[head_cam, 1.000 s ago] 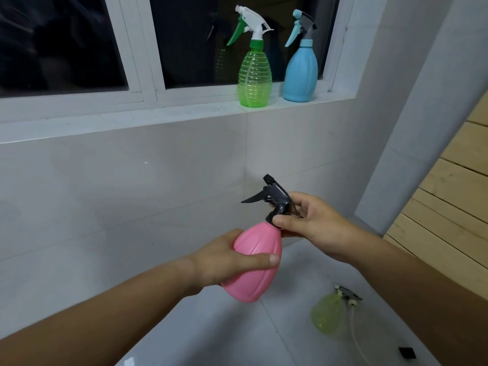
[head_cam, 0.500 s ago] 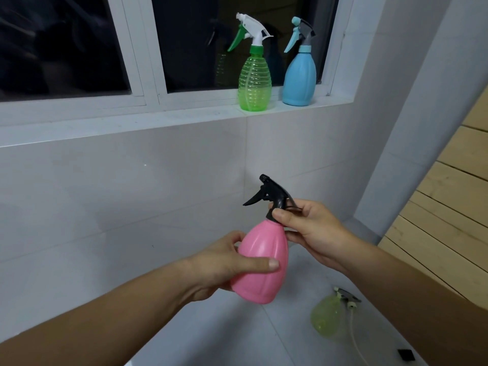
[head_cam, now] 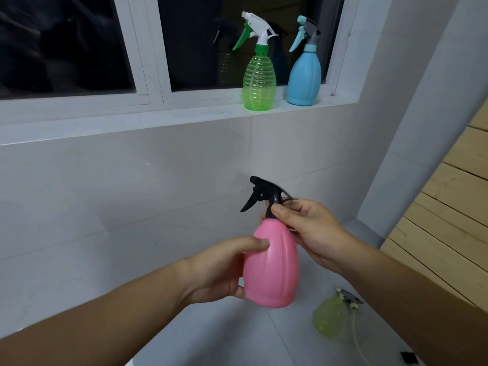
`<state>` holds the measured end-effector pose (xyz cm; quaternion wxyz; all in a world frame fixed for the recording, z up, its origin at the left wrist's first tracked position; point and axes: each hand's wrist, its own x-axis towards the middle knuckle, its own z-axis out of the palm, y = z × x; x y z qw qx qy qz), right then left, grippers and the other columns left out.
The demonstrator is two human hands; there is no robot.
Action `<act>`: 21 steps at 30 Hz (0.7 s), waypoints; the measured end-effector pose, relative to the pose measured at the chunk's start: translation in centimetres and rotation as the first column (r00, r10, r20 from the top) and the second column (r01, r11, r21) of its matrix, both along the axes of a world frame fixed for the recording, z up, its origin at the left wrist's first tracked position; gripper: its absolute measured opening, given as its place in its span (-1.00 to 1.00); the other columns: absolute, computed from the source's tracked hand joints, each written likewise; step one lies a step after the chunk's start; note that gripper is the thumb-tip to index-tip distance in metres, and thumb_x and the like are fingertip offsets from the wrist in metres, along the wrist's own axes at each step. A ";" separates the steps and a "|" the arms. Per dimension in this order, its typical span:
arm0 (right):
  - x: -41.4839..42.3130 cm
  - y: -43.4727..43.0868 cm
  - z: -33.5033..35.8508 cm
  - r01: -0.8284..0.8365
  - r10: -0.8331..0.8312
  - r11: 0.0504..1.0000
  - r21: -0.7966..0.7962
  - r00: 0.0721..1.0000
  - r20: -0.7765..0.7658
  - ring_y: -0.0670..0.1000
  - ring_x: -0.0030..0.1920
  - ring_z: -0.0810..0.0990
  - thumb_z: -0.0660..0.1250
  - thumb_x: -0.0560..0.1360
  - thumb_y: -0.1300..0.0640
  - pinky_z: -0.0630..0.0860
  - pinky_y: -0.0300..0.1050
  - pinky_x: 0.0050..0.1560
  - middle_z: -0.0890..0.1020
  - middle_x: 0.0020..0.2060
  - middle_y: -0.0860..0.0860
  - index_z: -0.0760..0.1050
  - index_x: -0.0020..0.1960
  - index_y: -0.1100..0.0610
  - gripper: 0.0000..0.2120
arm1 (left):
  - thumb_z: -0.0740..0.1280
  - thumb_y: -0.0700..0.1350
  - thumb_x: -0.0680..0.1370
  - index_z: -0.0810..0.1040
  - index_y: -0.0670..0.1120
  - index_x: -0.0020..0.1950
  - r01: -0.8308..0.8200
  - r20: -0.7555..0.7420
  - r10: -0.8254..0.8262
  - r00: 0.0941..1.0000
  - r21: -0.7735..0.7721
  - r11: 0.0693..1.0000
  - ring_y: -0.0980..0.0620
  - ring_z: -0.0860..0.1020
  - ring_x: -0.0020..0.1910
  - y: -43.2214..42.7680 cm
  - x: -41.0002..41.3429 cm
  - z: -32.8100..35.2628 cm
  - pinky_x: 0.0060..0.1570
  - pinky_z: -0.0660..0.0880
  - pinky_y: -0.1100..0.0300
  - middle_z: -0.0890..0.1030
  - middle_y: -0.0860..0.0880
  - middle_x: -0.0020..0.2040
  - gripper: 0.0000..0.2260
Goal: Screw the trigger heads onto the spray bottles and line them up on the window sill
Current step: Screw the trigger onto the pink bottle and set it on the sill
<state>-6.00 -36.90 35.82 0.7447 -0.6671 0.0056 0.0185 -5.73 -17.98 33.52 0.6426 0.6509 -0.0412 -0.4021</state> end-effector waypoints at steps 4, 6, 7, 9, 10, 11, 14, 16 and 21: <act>0.2 -0.5 0.3 -0.008 0.008 1.000 0.015 1.000 0.002 0.14 0.04 0.68 0.33 0.54 0.15 0.58 0.12 0.17 0.72 0.01 0.19 0.62 0.03 0.31 -0.78 | 0.63 0.12 0.28 0.59 0.00 0.36 -0.032 0.081 0.030 0.996 0.017 0.999 -0.03 0.71 0.15 0.1 0.3 0.0 0.04 0.70 -0.10 0.72 -0.04 0.21 -0.33; 0.1 -0.6 0.2 -0.020 0.021 0.999 0.035 1.000 -0.002 0.13 0.05 0.67 0.32 0.54 0.17 0.59 0.08 0.16 0.72 0.03 0.19 0.63 -0.01 0.26 -0.82 | 0.62 0.13 0.31 0.65 0.05 0.31 -0.025 0.110 0.021 0.994 0.041 0.999 -0.01 0.72 0.13 -0.1 0.2 0.1 0.09 0.68 -0.10 0.75 -0.01 0.19 -0.41; 0.1 -0.6 0.2 -0.025 0.025 0.999 0.042 1.000 0.001 0.13 0.05 0.67 0.32 0.53 0.18 0.59 0.08 0.17 0.72 0.02 0.19 0.63 -0.01 0.25 -0.83 | 0.60 0.11 0.34 0.67 0.06 0.29 -0.009 0.102 0.005 0.995 0.040 0.999 -0.01 0.72 0.13 -0.1 0.2 0.1 0.10 0.68 -0.07 0.75 0.00 0.18 -0.47; 0.1 -0.5 0.2 -0.040 0.040 0.998 0.047 0.999 0.012 0.13 0.04 0.68 0.33 0.52 0.19 0.59 0.08 0.17 0.71 0.02 0.21 0.63 0.02 0.26 -0.83 | 0.60 0.10 0.34 0.65 0.05 0.32 0.016 0.084 -0.019 0.996 0.033 0.999 -0.04 0.72 0.17 0.0 0.1 0.0 0.10 0.68 -0.05 0.75 -0.04 0.21 -0.44; 0.1 -0.5 0.2 -0.045 0.045 0.998 0.041 0.999 0.019 0.13 0.04 0.68 0.33 0.52 0.19 0.59 0.07 0.17 0.71 0.02 0.22 0.62 0.04 0.27 -0.82 | 0.62 0.10 0.31 0.62 0.05 0.35 0.015 0.089 -0.018 0.996 0.034 0.999 -0.06 0.72 0.20 0.1 0.1 -0.1 0.10 0.69 -0.06 0.74 -0.05 0.23 -0.38; 0.1 -0.4 0.1 -0.044 0.043 0.999 0.031 0.999 0.028 0.13 0.03 0.68 0.34 0.52 0.21 0.59 0.06 0.17 0.71 0.01 0.22 0.62 0.05 0.28 -0.82 | 0.64 0.12 0.28 0.59 0.06 0.36 0.005 0.107 -0.009 0.994 0.045 0.999 -0.07 0.71 0.20 0.1 0.1 -0.2 0.11 0.69 -0.09 0.72 -0.06 0.25 -0.33; 0.3 -0.3 0.0 0.004 -0.005 1.000 0.018 0.998 0.061 0.10 -0.03 0.70 0.34 0.52 0.27 0.62 -0.01 0.12 0.73 -0.07 0.17 0.64 -0.01 0.22 -0.89 | 0.65 0.14 0.26 0.56 0.09 0.33 -0.056 0.187 0.032 0.982 0.123 0.991 -0.07 0.71 0.18 -0.2 0.0 -0.1 0.12 0.67 -0.12 0.70 -0.04 0.25 -0.33; 0.5 -0.3 -0.1 0.035 -0.036 0.999 0.013 0.996 0.083 0.06 -0.09 0.71 0.35 0.51 0.30 0.64 -0.10 0.05 0.74 -0.13 0.13 0.65 -0.06 0.19 -0.89 | 0.65 0.14 0.24 0.53 0.07 0.30 -0.105 0.216 0.074 0.973 0.135 0.985 -0.07 0.72 0.13 -0.6 -0.2 0.1 -0.04 0.70 -0.01 0.69 -0.05 0.23 -0.33; 0.6 -0.2 0.2 0.042 -0.044 0.999 0.020 0.996 0.082 0.01 -0.08 0.71 0.35 0.52 0.26 0.63 -0.21 -0.04 0.75 -0.11 0.12 0.65 -0.04 0.20 -0.90 | 0.68 0.14 0.22 0.49 0.05 0.28 -0.198 0.268 0.156 0.951 0.136 0.971 -0.08 0.70 0.10 -1.2 -0.5 0.6 -0.21 0.69 0.10 0.65 -0.08 0.22 -0.29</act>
